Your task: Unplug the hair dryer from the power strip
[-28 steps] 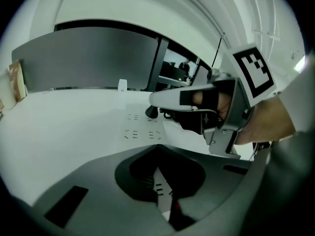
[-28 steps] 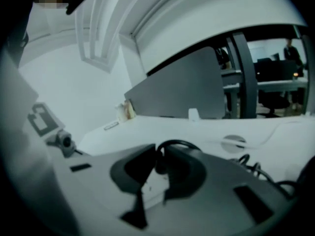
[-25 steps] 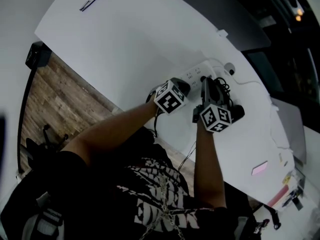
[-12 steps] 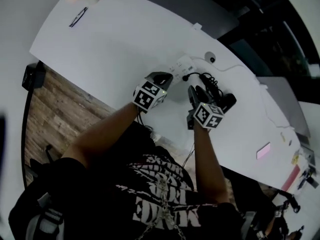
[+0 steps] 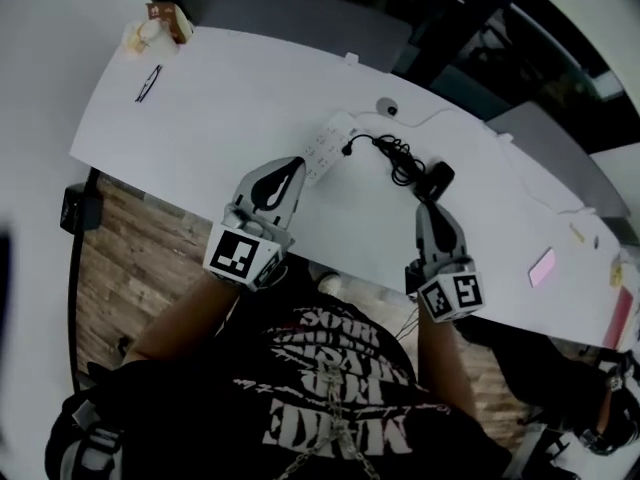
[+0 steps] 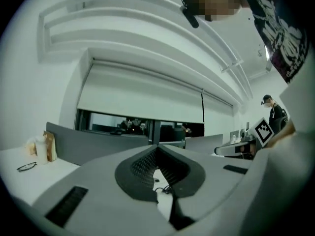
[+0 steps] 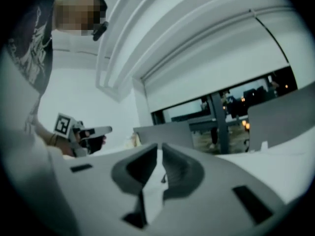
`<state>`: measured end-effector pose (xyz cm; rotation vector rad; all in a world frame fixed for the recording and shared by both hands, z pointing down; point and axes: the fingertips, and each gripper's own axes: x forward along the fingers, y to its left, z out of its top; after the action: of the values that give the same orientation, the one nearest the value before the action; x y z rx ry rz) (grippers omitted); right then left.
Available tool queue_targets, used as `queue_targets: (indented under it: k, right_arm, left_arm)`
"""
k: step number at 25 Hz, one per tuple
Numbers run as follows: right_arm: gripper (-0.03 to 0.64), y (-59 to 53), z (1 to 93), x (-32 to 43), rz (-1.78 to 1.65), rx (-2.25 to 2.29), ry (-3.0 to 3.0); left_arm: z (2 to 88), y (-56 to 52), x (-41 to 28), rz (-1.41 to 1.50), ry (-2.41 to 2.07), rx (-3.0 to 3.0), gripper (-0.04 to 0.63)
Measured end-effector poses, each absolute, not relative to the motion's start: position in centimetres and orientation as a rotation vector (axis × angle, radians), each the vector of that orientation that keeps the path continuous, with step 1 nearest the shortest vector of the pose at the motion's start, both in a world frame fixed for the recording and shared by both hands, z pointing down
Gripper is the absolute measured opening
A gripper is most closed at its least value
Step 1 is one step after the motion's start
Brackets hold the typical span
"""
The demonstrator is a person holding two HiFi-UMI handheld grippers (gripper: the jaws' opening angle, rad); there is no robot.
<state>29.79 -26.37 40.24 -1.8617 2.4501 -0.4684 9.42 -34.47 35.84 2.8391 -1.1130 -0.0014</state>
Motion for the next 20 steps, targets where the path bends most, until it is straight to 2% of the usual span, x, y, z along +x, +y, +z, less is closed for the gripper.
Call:
queue_targets:
  k: [6, 20]
  right_arm:
    - [0.043, -23.5, 33.2, 29.2, -0.078, -1.853, 2.468]
    - [0.035, -20.8, 32.2, 27.9, -0.032, -1.871, 2.488]
  left_arm:
    - [29.8, -31.1, 10.8, -0.165, -1.149, 2.865, 0.026]
    - [28.2, -26.4, 11.5, -0.083, -1.181, 2.930, 0.026]
